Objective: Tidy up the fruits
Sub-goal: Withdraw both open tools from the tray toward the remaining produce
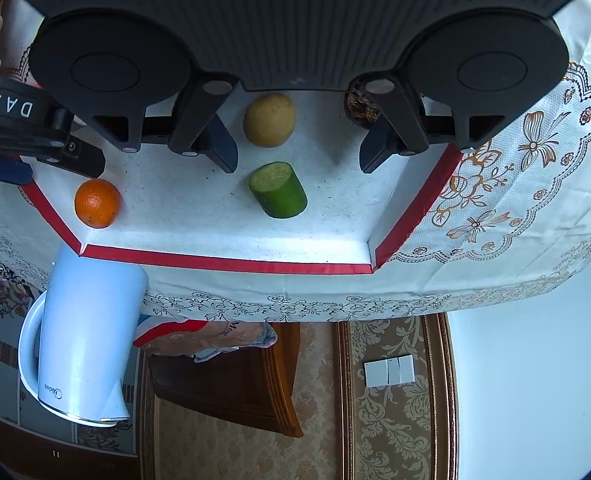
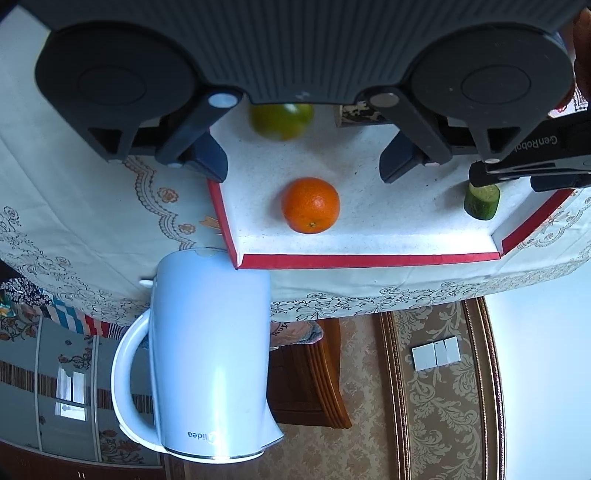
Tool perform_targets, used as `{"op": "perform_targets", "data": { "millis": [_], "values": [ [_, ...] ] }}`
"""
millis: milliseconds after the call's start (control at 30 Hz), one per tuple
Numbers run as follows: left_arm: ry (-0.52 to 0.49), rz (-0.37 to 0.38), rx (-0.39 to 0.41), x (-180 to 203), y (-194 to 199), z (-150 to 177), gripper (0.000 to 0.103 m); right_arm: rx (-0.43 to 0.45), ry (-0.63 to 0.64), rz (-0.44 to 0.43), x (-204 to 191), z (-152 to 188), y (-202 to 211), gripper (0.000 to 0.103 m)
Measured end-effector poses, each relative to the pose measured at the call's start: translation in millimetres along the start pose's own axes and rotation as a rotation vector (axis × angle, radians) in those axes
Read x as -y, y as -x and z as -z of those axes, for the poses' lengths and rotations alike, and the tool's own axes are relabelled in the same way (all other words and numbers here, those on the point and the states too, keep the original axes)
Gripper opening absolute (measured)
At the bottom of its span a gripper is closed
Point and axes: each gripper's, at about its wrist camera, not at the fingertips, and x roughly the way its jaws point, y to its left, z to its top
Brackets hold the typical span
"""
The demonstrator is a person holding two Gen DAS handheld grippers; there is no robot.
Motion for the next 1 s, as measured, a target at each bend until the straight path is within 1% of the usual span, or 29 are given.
{"op": "perform_targets", "data": {
  "millis": [100,300,567,667,733,867,933,1000],
  "values": [
    [-0.008,0.004,0.013,-2.3,7.5,2.7,0.073,0.006,0.002,-0.004,-0.5,1.8,4.3,0.091],
    [-0.024,0.011,0.044,-10.2,28.2,10.1,0.073,0.027,-0.033,-0.041,5.6,6.5,19.2,0.091],
    [0.085,0.070,0.042,-46.4,58.9,18.7,0.073,0.065,-0.036,-0.061,7.9,16.6,41.9,0.091],
    [0.103,0.074,0.057,-53.8,68.4,22.8,0.073,0.082,-0.059,-0.075,12.7,20.2,52.3,0.091],
    [0.099,0.074,0.056,-54.5,72.2,25.6,0.073,0.092,-0.077,-0.070,18.0,22.8,58.7,0.091],
    [0.080,0.085,0.075,-53.8,83.4,31.8,0.073,0.103,-0.134,-0.091,32.6,28.1,76.4,0.091],
    [0.063,0.106,0.079,-53.4,89.6,36.4,0.073,0.107,-0.128,-0.117,36.6,34.5,88.5,0.091],
    [0.042,0.125,0.076,-52.6,96.4,43.8,0.073,0.116,-0.092,-0.127,35.7,42.8,100.0,0.091]
  ]
}}
